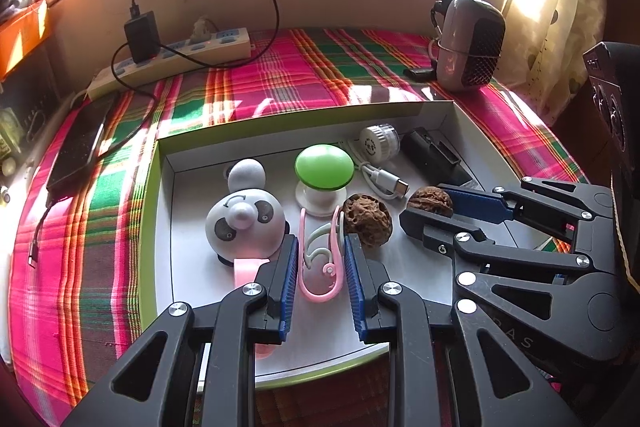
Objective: Organize objects
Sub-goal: 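Lower the walnut and pink ear hook into the lid beside the first walnut, then open both grippers to release the walnut and ear hook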
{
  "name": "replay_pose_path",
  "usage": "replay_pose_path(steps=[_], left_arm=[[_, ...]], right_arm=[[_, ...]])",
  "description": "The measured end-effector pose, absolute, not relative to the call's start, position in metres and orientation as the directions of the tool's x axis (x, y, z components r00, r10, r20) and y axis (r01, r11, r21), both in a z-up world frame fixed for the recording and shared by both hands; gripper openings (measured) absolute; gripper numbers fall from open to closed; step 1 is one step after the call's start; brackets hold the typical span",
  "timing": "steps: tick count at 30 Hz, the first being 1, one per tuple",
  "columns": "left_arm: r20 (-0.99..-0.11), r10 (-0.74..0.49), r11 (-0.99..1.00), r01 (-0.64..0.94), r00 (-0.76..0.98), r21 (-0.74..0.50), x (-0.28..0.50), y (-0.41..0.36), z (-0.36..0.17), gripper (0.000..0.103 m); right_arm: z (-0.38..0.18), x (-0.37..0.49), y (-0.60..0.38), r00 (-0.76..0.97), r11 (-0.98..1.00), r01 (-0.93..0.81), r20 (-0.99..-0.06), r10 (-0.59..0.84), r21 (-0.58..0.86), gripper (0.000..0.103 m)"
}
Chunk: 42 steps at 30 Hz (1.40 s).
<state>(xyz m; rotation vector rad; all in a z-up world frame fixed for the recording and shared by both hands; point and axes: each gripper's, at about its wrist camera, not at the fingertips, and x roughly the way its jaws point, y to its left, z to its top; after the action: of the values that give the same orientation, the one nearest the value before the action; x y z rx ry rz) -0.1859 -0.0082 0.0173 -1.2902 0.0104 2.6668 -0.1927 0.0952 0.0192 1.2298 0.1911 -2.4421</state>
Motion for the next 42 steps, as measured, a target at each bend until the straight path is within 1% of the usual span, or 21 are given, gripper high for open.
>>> replay_pose_path(steps=[35,42], left_arm=[[-0.78,0.16,-0.984,-0.165,-0.604,-0.074,-0.1873,-0.0069,0.0165,0.022],[-0.78,0.162,-0.984,-0.162,-0.605,-0.078,-0.1874,-0.0089,0.0172,0.024]], right_arm=[[0.0187,-0.1925,0.0968,-0.536,-0.917,0.394,-0.796,-0.282,0.06,0.03],[0.0189,-0.1925,0.0978,-0.538,-0.921,0.386,-0.796,-0.276,0.059,0.031]])
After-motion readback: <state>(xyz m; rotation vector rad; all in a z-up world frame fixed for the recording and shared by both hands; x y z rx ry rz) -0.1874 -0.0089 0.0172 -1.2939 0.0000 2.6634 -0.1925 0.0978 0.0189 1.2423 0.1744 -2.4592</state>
